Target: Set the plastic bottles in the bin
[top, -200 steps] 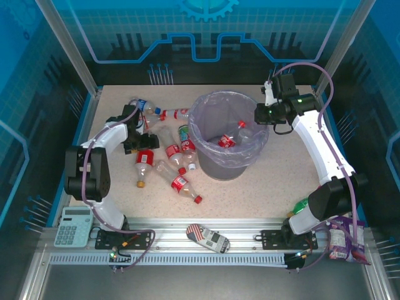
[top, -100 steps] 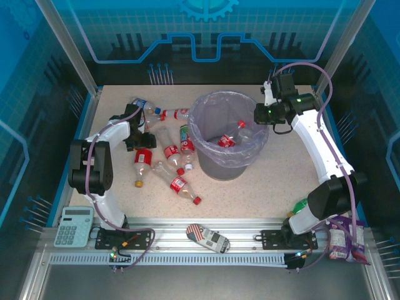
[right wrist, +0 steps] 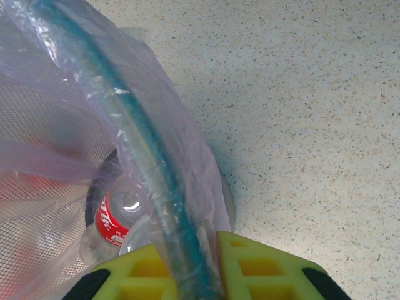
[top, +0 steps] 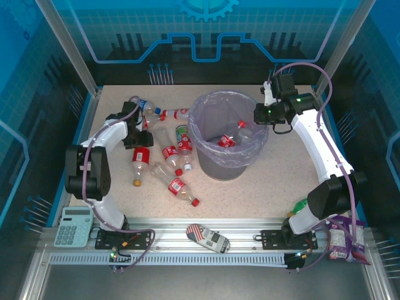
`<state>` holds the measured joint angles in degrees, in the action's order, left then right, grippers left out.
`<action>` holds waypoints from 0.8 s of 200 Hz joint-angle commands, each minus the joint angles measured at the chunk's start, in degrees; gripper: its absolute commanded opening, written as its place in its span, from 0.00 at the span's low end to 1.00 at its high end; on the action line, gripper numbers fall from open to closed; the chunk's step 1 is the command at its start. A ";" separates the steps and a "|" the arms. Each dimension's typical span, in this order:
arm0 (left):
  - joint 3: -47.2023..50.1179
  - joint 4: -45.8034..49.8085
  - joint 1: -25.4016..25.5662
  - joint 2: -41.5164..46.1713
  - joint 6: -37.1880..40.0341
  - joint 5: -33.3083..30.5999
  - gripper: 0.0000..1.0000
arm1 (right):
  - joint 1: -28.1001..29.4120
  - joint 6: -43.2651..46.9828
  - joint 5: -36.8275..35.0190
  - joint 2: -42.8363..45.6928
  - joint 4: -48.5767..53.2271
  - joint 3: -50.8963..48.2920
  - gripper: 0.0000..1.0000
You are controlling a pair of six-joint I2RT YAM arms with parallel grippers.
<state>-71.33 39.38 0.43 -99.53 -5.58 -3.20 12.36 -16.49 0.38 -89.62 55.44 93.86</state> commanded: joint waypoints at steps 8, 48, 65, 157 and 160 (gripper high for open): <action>-3.42 3.47 -0.10 7.79 0.79 0.27 0.61 | 1.09 0.69 0.85 -1.17 2.05 0.88 0.17; -9.09 5.62 -0.14 15.26 1.05 2.67 0.61 | 1.12 0.67 0.70 -1.01 2.22 1.14 0.17; -11.56 3.85 -0.01 18.86 0.35 4.46 0.58 | 1.14 0.55 0.58 -0.83 2.22 1.15 0.18; -10.27 -32.24 9.84 29.27 -8.08 12.15 0.30 | 1.11 0.05 1.37 -0.63 0.94 0.36 0.17; -10.46 -33.11 10.54 29.11 -8.16 12.24 0.29 | 1.13 0.06 1.47 -0.70 0.90 0.43 0.17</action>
<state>-81.19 19.38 7.05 -69.95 -11.16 5.61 12.36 -16.53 0.40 -89.65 55.42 93.89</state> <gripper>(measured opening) 0.548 0.176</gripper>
